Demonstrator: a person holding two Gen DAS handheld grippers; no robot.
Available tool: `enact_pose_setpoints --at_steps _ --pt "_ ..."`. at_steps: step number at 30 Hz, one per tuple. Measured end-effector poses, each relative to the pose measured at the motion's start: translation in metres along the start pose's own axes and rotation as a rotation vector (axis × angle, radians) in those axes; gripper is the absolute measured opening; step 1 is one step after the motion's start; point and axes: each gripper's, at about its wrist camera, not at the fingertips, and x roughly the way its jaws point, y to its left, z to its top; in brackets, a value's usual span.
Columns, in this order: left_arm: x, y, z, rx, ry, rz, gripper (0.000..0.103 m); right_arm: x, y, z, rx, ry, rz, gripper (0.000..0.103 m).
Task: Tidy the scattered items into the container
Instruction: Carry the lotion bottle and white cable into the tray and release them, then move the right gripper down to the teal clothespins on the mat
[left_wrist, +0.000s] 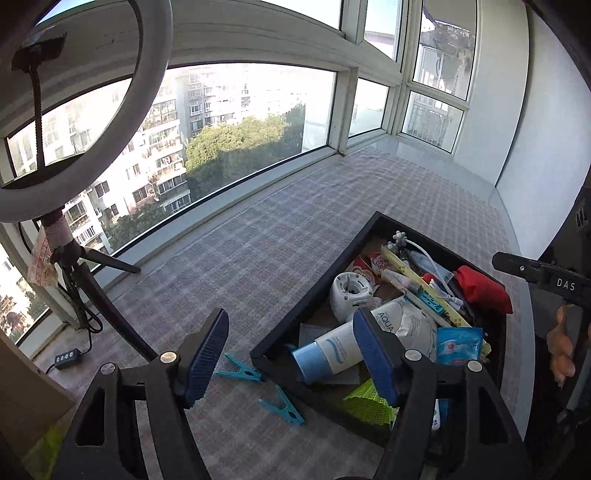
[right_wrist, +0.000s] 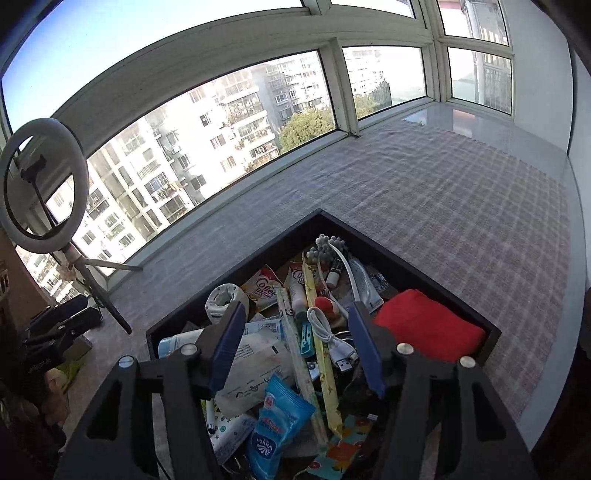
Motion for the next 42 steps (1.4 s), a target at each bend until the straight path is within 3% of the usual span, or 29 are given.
enact_pose_setpoints --at_steps 3,8,10,12,15,19,22,29,35,42 --pt "-0.004 0.028 -0.018 -0.011 0.026 0.041 0.066 0.005 0.025 -0.010 -0.048 0.026 0.059 0.057" --pt "-0.015 0.066 -0.054 -0.056 0.058 0.052 0.061 0.020 0.077 -0.033 -0.140 0.121 0.288 0.056" --pt "-0.025 0.077 -0.071 -0.081 0.065 0.066 0.061 0.030 0.103 -0.039 -0.191 0.171 0.354 0.042" --pt "-0.038 0.085 -0.089 -0.098 0.064 0.091 0.061 0.042 0.134 -0.041 -0.256 0.206 0.372 0.035" --pt "-0.063 0.097 -0.114 -0.124 0.053 0.146 0.061 0.069 0.180 -0.041 -0.337 0.244 0.363 0.005" --pt "-0.101 0.116 -0.142 -0.184 0.028 0.196 0.061 0.138 0.225 -0.038 -0.357 0.388 0.357 0.004" --pt "-0.123 0.131 -0.161 -0.237 0.020 0.223 0.061 0.183 0.253 -0.040 -0.435 0.448 0.267 0.003" --pt "-0.149 0.159 -0.190 -0.342 -0.001 0.260 0.061 0.245 0.275 -0.054 -0.497 0.586 0.182 0.003" --pt "-0.149 0.163 -0.196 -0.366 -0.002 0.247 0.061 0.250 0.275 -0.059 -0.539 0.582 0.115 0.003" --pt "-0.145 0.150 -0.191 -0.337 -0.002 0.227 0.061 0.226 0.277 -0.074 -0.573 0.648 0.202 0.003"
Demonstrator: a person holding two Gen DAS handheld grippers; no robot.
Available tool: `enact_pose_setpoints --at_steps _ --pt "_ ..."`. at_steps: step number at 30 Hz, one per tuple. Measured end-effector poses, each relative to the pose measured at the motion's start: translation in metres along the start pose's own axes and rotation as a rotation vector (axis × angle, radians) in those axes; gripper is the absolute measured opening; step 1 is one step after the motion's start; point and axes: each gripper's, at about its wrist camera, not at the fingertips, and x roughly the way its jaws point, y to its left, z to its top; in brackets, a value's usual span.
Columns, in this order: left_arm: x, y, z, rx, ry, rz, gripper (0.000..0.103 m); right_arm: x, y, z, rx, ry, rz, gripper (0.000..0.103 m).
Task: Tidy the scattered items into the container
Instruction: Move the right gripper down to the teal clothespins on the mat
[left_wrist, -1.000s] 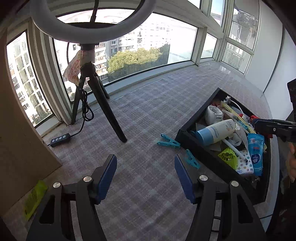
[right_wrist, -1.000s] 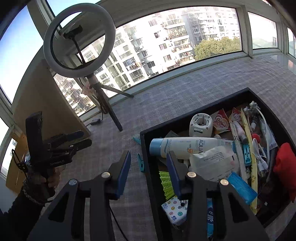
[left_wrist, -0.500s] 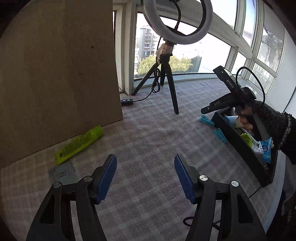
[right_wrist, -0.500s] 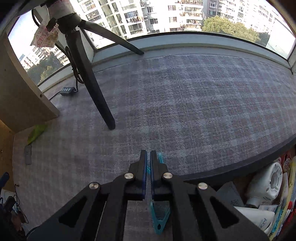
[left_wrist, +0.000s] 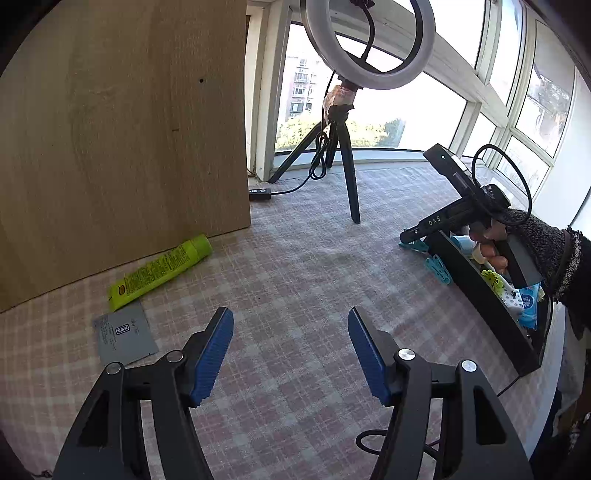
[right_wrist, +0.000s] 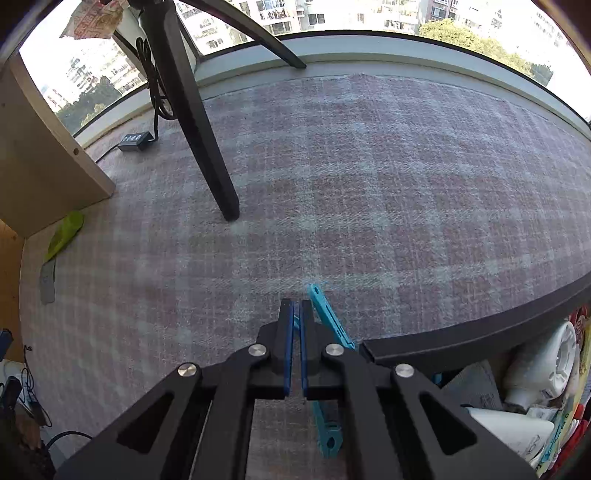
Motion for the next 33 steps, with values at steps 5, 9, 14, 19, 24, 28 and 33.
enact_pose_setpoints --at_steps 5,9,14,19,24,28,33 --pt "-0.009 -0.009 0.001 0.026 -0.017 -0.012 0.061 -0.003 0.015 -0.021 -0.022 0.055 0.041 0.005" --pt "-0.017 -0.010 -0.002 0.038 -0.035 -0.005 0.061 -0.030 0.016 -0.061 0.031 0.025 0.279 0.005" --pt "-0.014 -0.006 -0.007 0.002 -0.027 -0.019 0.061 -0.062 -0.008 -0.077 0.115 -0.160 0.013 0.005" --pt "-0.017 -0.012 -0.010 0.010 -0.034 -0.029 0.061 -0.039 -0.002 -0.069 0.078 -0.136 -0.112 0.005" --pt "-0.025 -0.012 -0.015 0.005 -0.048 -0.030 0.061 -0.022 -0.004 -0.064 0.131 -0.114 -0.186 0.006" --pt "-0.029 -0.007 -0.019 -0.016 -0.056 -0.032 0.061 -0.023 -0.002 -0.073 0.253 0.012 0.202 0.007" --pt "-0.024 -0.004 -0.024 -0.048 -0.035 -0.048 0.061 -0.064 0.025 -0.075 0.070 -0.166 0.046 0.008"
